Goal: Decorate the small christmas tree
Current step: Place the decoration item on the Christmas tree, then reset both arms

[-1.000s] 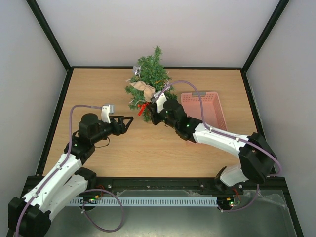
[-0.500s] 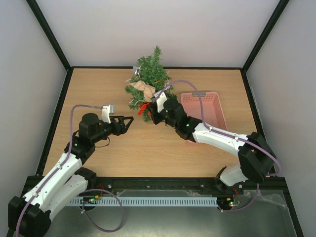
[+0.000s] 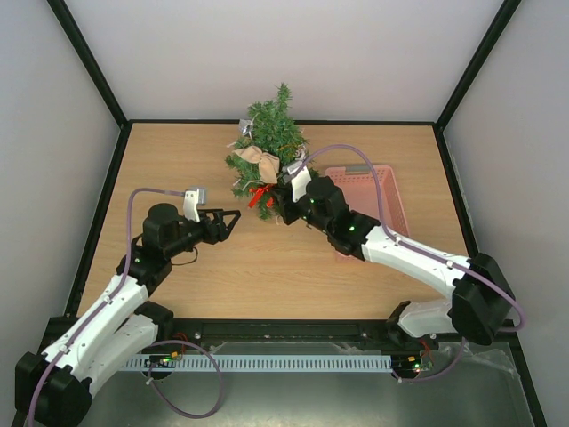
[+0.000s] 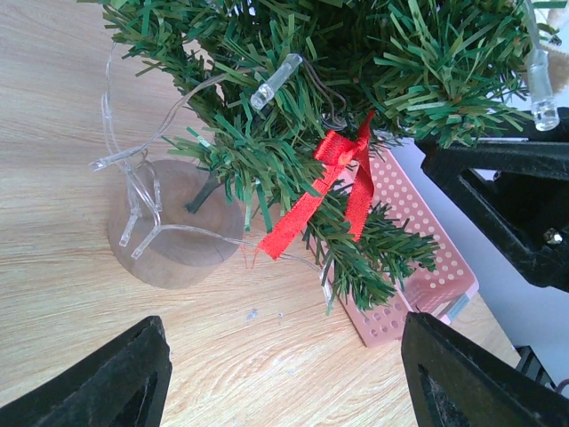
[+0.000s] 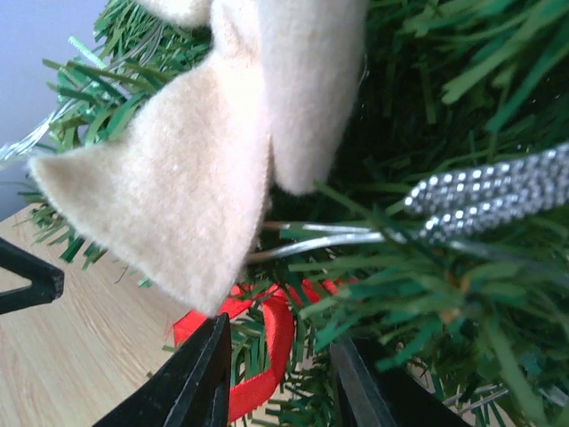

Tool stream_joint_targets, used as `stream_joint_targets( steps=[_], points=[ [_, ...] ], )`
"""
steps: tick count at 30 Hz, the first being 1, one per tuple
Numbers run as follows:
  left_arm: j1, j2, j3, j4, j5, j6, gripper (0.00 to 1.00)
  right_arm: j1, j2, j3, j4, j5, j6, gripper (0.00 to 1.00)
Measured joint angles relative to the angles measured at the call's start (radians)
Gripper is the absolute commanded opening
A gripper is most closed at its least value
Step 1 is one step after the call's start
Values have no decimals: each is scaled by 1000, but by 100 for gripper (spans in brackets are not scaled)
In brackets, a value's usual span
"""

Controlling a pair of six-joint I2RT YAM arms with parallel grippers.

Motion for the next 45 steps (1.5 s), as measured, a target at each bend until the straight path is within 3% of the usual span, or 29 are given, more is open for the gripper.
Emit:
stream_joint_targets(
  steps=[12, 14, 17, 20, 27, 33, 39, 45],
  points=[
    [0, -17, 48, -76, -46, 41, 83, 0, -188, -51, -148, -85, 27, 47],
    [0, -22, 87, -105, -61, 51, 94, 0, -249, -61, -183, -92, 35, 52],
    [0, -24, 164, -145, -82, 71, 100, 0, -328, -64, -247, -90, 49, 66],
    [0, -34, 249, -193, -105, 92, 99, 0, -401, -60, -335, -50, 81, 100],
    [0, -82, 442, -301, -187, 140, 99, 0, -497, 85, -577, 169, 207, 98],
    [0, -132, 524, -357, -218, 153, 99, 0, -627, 154, -668, 338, 328, 98],
    [0, -173, 485, -386, -219, 148, 99, 0, -742, 147, -713, 427, 395, 98],
    [0, -230, 366, -402, -214, 118, 99, 0, -843, 25, -714, 471, 453, 98]
  ],
)
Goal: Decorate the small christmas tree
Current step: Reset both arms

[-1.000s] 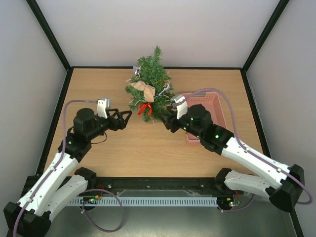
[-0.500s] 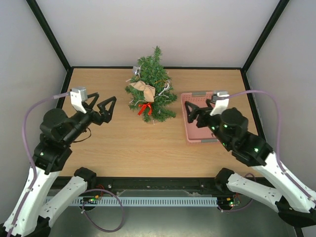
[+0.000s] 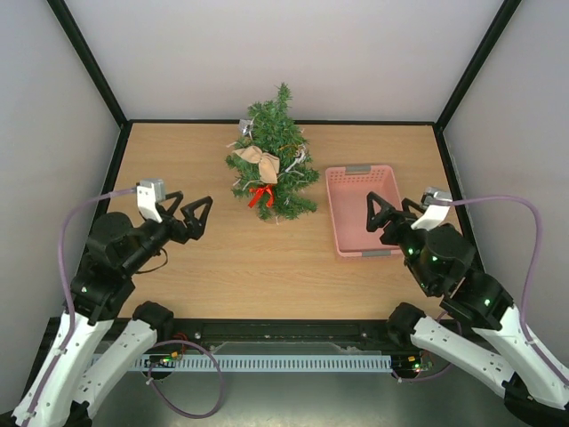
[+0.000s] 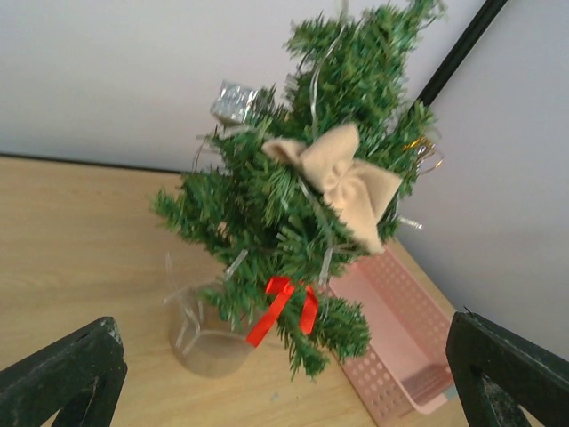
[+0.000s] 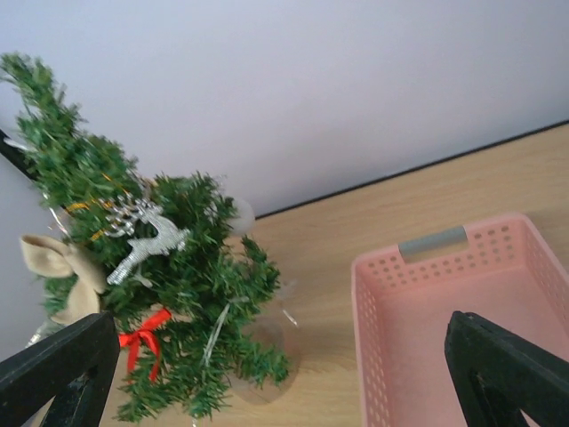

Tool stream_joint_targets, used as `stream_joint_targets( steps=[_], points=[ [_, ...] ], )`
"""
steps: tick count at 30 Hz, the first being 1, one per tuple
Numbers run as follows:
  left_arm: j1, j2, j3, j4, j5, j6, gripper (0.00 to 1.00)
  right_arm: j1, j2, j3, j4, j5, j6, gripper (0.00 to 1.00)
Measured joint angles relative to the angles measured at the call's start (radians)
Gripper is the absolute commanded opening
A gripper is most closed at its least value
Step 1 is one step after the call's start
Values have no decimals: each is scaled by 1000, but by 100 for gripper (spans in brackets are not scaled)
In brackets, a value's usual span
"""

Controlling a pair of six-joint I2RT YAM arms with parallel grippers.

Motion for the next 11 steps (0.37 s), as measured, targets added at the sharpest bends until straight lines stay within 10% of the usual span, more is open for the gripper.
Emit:
stream_joint_targets(
  steps=[11],
  points=[
    [0, -34, -70, 3, 9, -36, 100, 0, -15, -43, -4, 3, 35, 98]
  ],
)
